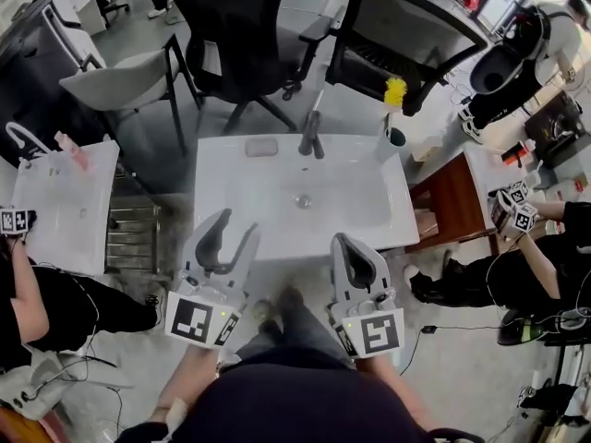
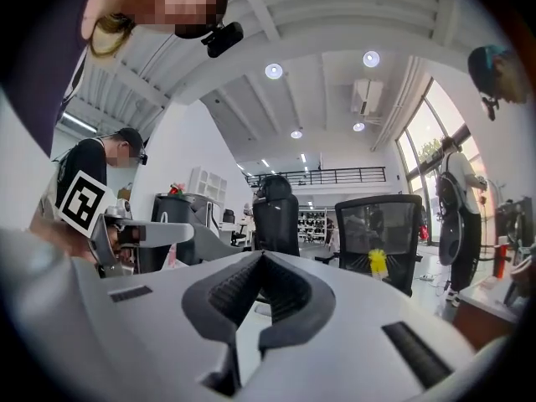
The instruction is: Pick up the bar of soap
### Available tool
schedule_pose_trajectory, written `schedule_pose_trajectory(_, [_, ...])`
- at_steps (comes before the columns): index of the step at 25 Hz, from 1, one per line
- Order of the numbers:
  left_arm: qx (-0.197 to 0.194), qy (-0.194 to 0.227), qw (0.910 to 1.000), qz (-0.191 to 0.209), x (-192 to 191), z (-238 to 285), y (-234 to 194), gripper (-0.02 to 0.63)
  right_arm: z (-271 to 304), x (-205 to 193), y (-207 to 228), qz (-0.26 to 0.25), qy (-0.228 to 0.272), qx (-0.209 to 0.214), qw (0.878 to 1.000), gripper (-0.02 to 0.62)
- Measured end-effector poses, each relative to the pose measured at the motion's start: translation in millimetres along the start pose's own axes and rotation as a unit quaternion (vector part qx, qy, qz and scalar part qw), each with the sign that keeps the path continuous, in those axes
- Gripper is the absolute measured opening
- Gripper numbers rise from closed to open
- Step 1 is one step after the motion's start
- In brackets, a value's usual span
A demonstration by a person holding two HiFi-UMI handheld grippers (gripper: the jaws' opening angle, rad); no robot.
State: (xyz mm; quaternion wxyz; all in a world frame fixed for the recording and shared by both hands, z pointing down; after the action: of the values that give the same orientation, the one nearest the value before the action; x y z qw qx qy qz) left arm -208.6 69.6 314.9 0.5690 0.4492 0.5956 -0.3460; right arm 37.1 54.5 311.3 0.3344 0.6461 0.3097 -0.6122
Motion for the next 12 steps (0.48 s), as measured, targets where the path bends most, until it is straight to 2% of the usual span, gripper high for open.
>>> schedule_pose_trajectory(6, [-0.011, 0.001, 0.9999, 0.01, -4.6, 37.0, -15.2, 0.164, 34.1, -2.0, 18.2, -0.003, 0.01, 0.003, 1.0, 0.015])
schedule_pose_trajectory(12, [-0.009, -0.009, 0.9992, 0.038, -4.5, 66.6, -31.1, 0.164, 83.5, -6.4, 36.9, -0.013, 0.025, 0.038, 0.999, 0.015])
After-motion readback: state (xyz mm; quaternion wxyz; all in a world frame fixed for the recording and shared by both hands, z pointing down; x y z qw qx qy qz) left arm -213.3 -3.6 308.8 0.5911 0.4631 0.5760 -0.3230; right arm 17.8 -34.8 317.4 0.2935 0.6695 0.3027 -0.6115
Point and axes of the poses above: the fingertips, and each gripper's own axes: z forward along the fingers, y to its right, x out of its top, the point moved 10 cm from there along -z, backward along the fingers, and after that the axes turned 8 degrees about z, right-handed, at the moved point
